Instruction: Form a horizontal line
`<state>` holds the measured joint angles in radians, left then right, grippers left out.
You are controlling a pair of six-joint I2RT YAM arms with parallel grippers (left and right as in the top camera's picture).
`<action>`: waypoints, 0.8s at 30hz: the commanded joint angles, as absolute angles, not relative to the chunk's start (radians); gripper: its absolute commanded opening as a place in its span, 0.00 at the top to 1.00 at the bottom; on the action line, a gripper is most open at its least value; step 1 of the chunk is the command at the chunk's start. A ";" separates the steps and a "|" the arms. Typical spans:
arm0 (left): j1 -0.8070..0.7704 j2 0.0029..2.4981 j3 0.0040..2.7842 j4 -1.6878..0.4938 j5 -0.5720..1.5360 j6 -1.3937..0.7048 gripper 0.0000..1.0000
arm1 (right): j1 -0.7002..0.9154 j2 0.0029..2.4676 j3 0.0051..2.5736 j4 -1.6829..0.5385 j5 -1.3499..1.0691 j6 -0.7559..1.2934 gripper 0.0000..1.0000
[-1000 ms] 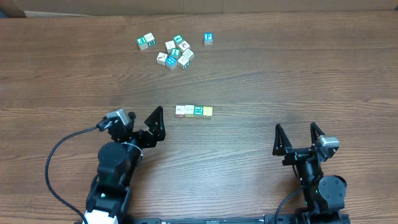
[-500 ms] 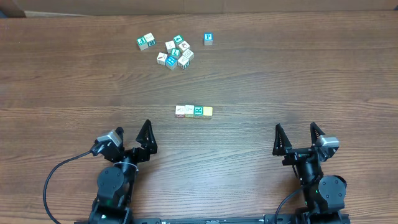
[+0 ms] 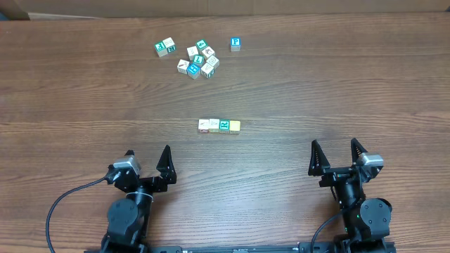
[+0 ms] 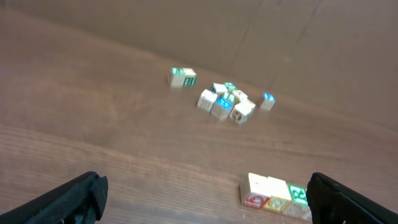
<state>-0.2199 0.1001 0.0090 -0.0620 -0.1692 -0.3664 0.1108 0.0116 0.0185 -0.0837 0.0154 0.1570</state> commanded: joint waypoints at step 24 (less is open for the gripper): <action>-0.210 0.005 0.005 -0.063 -0.152 -0.202 0.00 | 0.104 0.003 0.008 -0.081 0.024 0.155 0.00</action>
<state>-0.2199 0.0154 0.0090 -0.0624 -0.1612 -0.2279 0.1108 0.0120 0.0185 -0.0837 0.0154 0.1562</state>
